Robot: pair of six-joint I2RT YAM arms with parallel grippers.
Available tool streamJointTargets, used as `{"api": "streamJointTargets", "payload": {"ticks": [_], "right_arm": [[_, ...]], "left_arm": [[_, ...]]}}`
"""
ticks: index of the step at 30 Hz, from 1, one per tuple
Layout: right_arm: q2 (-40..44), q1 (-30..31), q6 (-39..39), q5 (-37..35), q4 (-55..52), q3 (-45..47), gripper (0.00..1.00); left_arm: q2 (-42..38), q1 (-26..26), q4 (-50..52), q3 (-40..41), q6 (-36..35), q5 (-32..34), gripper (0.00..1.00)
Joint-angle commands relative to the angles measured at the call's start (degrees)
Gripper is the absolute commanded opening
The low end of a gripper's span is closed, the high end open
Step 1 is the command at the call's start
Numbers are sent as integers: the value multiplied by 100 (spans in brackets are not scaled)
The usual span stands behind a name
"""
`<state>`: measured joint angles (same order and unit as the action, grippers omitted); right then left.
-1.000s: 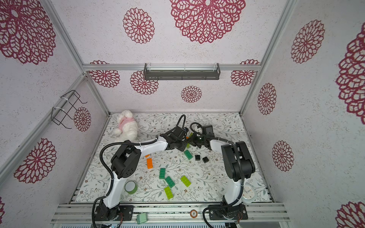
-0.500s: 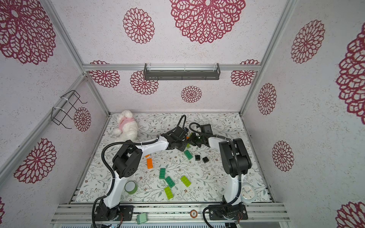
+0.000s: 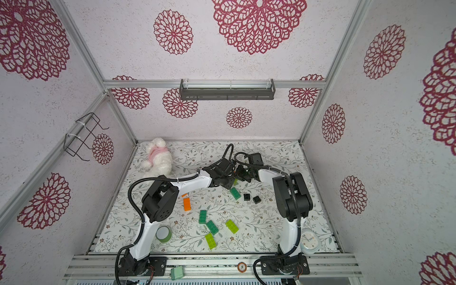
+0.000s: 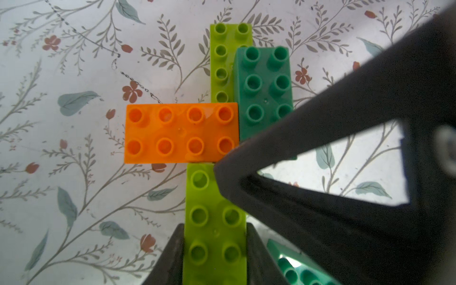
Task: Assemble a small pinwheel with lego
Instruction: Assemble the lego brick with the lego brick.
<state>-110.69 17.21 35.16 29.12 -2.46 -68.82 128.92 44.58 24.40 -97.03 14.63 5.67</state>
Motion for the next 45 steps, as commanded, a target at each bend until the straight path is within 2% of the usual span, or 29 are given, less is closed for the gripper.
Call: {"api": "streamJointTargets", "payload": {"ticks": [1, 13, 23, 28, 31, 35, 39, 45], "right_arm": [[-167, -17, -251, -677, -548, 34, 0], [23, 39, -295, -824, -495, 634, 0], [-70, 47, -314, -742, -509, 446, 0], [-123, 50, -347, -698, -621, 261, 0], [-151, 47, -374, -689, -676, 173, 0], [-178, 54, -397, -662, -768, 69, 0], [-180, 62, -408, -662, -791, 44, 0], [-196, 56, -420, -647, -808, 29, 0]], "left_arm": [[148, 112, 194, -108, 101, 40, 35], [-7, 113, -123, 241, 1, 158, 48], [-186, -41, -444, 475, 56, -138, 49], [-325, -37, -599, 654, -230, 163, 53], [-465, -37, -823, 860, -538, 357, 62], [-663, -49, -1244, 1260, -1015, 458, 63], [-858, -65, -1709, 1622, -1383, 185, 61], [-1098, -306, -2148, 1907, -1441, -512, 59]]}}
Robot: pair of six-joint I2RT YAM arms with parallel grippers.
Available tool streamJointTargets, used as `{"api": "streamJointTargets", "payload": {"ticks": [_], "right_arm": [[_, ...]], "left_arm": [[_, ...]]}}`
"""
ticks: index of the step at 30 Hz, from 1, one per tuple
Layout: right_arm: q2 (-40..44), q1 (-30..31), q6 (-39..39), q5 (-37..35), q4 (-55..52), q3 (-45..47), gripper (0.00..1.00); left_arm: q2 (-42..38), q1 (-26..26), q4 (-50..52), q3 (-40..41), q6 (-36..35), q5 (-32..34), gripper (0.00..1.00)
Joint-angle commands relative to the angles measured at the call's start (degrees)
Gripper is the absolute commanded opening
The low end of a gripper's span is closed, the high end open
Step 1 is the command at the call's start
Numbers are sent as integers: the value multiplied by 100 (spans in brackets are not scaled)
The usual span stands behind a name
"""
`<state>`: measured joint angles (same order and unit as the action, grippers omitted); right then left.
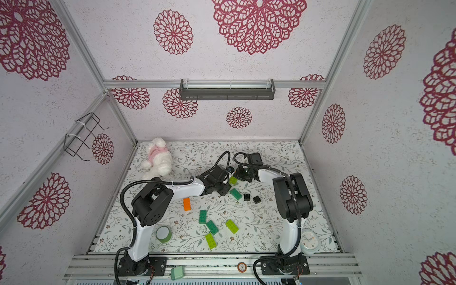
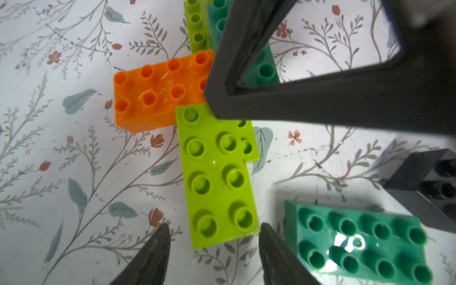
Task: Assemble a small pinwheel with lego
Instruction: Assemble the lego brick with the lego brick.
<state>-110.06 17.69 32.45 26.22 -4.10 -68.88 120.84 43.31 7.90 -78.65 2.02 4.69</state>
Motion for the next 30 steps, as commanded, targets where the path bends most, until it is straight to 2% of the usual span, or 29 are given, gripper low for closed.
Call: {"api": "streamJointTargets", "payload": {"ticks": [1, 10, 16, 26, 28, 30], "right_arm": [[-268, 6, -143, -346, -645, 33, 0], [-277, 13, -138, -315, -658, -27, 0], [-281, 11, -137, -296, -667, -29, 0], [-267, -3, -128, -245, -667, -46, 0], [-271, 4, -131, -227, -669, -54, 0], [-271, 2, -132, -216, -687, -77, 0]], "left_arm": [[-289, -215, -483, 52, -190, -501, 58], [-173, -239, -122, -174, -593, -666, 55], [-146, -218, -368, -155, -727, -694, 54], [19, -218, 8, -379, -791, -634, 43], [17, -210, 61, -361, -781, -632, 44], [-6, -206, 65, -295, -823, -704, 51]]}}
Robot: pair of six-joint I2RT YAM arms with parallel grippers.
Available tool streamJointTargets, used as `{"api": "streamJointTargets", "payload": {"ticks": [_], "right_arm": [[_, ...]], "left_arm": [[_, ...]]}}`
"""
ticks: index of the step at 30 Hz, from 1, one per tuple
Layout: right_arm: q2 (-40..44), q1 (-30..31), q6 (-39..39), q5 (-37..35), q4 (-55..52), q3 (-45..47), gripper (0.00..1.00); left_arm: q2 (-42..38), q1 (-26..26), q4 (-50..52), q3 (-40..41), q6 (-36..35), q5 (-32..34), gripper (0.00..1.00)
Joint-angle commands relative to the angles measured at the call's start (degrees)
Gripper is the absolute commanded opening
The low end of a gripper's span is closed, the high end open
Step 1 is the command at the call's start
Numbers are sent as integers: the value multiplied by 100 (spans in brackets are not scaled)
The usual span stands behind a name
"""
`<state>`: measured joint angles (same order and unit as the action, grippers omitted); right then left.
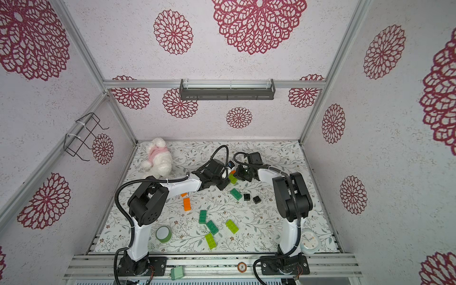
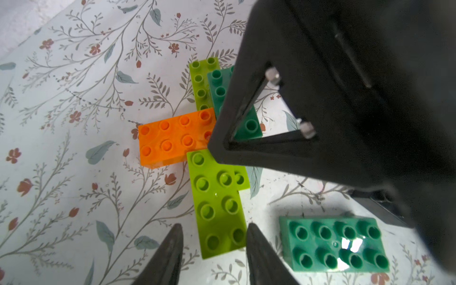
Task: Assemble a small pinwheel with lego
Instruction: Assemble the lego brick with the lego brick.
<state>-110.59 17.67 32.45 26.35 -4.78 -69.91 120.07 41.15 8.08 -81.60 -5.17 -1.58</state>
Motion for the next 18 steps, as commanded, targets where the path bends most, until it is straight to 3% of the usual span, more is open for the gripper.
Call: {"api": "streamJointTargets", "payload": {"ticks": [1, 13, 18], "right_arm": [[-219, 2, -129, -219, -621, 22, 0], [-231, 7, -109, -203, -602, 17, 0], [-241, 2, -108, -183, -603, 4, 0]], "left_arm": [[51, 24, 36, 40, -131, -140, 53], [211, 60, 74, -61, -119, -248, 56], [288, 86, 133, -124, -98, -210, 50]]}}
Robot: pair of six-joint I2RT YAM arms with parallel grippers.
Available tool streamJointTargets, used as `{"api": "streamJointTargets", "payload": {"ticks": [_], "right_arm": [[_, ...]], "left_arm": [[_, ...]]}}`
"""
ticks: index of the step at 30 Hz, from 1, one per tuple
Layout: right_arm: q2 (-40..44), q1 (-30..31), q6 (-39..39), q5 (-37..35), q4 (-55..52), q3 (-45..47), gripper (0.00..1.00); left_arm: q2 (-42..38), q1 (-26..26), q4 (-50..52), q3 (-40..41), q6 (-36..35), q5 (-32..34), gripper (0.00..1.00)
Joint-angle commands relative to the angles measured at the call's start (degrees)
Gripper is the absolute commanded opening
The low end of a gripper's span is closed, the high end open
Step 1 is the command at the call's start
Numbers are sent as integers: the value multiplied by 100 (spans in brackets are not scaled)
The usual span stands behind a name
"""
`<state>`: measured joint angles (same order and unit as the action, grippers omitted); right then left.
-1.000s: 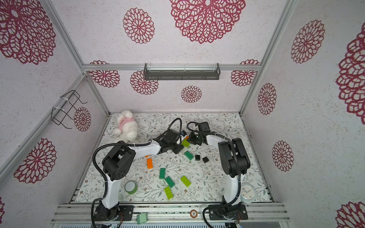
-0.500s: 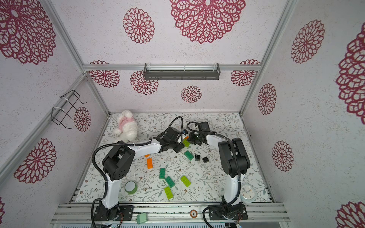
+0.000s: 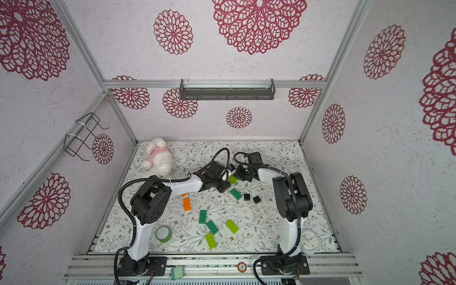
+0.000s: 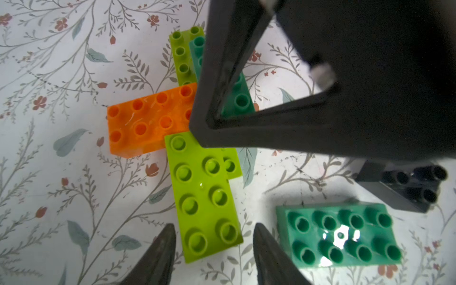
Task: Assemble a small pinwheel with lego
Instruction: Assemble the lego brick with the lego brick.
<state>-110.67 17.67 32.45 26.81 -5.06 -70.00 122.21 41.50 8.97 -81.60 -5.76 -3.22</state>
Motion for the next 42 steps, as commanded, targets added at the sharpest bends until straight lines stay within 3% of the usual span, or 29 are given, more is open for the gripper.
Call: {"api": "streamJointTargets", "payload": {"ticks": [1, 7, 15, 22, 25, 31, 38, 42], "right_arm": [[-229, 2, -113, -233, -573, 12, 0], [-194, 3, -136, -185, -554, 21, 0], [-151, 1, -201, -31, -549, -17, 1], [-76, -12, -268, 264, -406, -64, 19], [-129, -11, -188, 486, -210, -57, 21], [-144, -83, 78, 804, 247, 101, 18], [-218, -91, 314, 1090, 581, 162, 0], [-147, -87, 349, 1129, 634, 212, 0]], "left_arm": [[79, 48, 40, -134, -18, -45, 48], [64, 69, -136, -137, 227, -14, 34], [8, 112, -193, -114, 383, -77, 28], [40, 104, 8, -115, 494, -52, 25], [73, 104, 78, -110, 567, -25, 24], [60, 93, 151, -109, 734, -28, 23], [71, 104, 188, -179, 833, -169, 22], [73, 97, 213, -180, 840, -117, 22]]}}
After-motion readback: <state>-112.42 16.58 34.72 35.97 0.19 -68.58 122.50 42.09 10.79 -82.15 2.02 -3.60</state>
